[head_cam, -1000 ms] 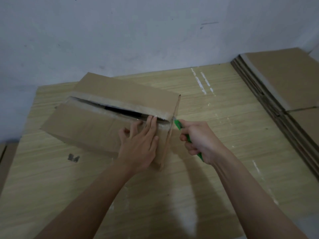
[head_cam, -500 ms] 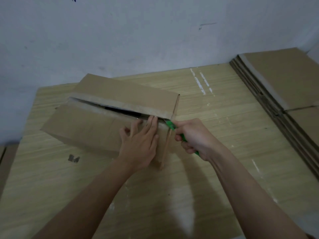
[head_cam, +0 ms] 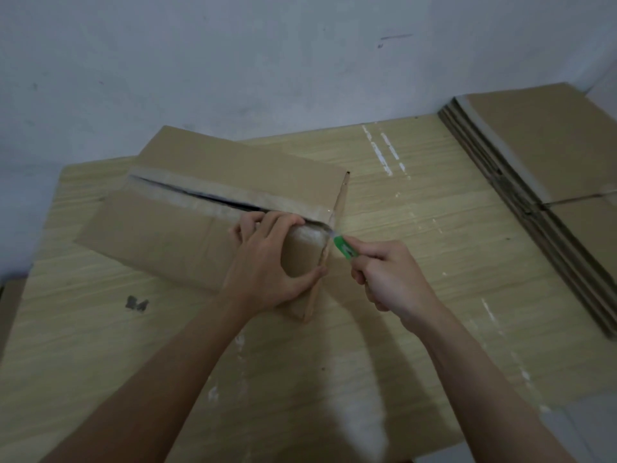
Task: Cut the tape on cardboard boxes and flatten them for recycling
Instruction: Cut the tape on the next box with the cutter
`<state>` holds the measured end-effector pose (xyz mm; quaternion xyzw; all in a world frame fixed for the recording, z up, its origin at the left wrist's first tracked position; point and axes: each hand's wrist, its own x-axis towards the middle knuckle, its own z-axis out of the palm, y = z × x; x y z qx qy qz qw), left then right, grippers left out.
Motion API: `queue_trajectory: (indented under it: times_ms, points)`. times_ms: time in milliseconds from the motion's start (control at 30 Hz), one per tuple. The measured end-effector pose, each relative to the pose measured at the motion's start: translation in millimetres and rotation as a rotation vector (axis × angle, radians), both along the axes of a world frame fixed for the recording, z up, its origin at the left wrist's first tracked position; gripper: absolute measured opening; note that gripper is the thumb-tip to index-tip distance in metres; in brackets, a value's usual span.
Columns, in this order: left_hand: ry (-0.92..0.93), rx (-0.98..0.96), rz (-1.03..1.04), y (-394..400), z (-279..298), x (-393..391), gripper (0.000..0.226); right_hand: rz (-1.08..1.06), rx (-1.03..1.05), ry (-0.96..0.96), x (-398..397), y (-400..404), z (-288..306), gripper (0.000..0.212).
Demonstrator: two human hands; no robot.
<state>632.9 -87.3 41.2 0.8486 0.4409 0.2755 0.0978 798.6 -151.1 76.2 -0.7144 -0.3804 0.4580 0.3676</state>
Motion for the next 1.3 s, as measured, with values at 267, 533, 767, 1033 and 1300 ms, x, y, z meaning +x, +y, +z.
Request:
queue_trajectory:
  times_ms: [267,533,767,1033,1300]
  points:
    - [-0.018,-0.018,0.017,-0.2,0.9,2.0,0.065,0.017,-0.037,0.059,-3.1,8.6,-2.0,0.046]
    - [-0.016,-0.023,0.01,5.1,-2.6,4.4,0.064,0.028,-0.061,0.082,2.6,3.4,-4.6,0.049]
    - [-0.012,-0.014,0.044,3.4,-1.9,5.6,0.06,0.06,-0.033,0.129,-1.5,2.5,-7.2,0.041]
    - [-0.017,0.001,0.037,-1.0,1.0,2.6,0.062,0.107,-0.006,-0.038,10.6,11.9,8.4,0.05]
    - [-0.009,0.01,0.029,-3.5,1.7,1.6,0.061,0.345,-0.105,-0.152,16.3,24.9,27.1,0.049]
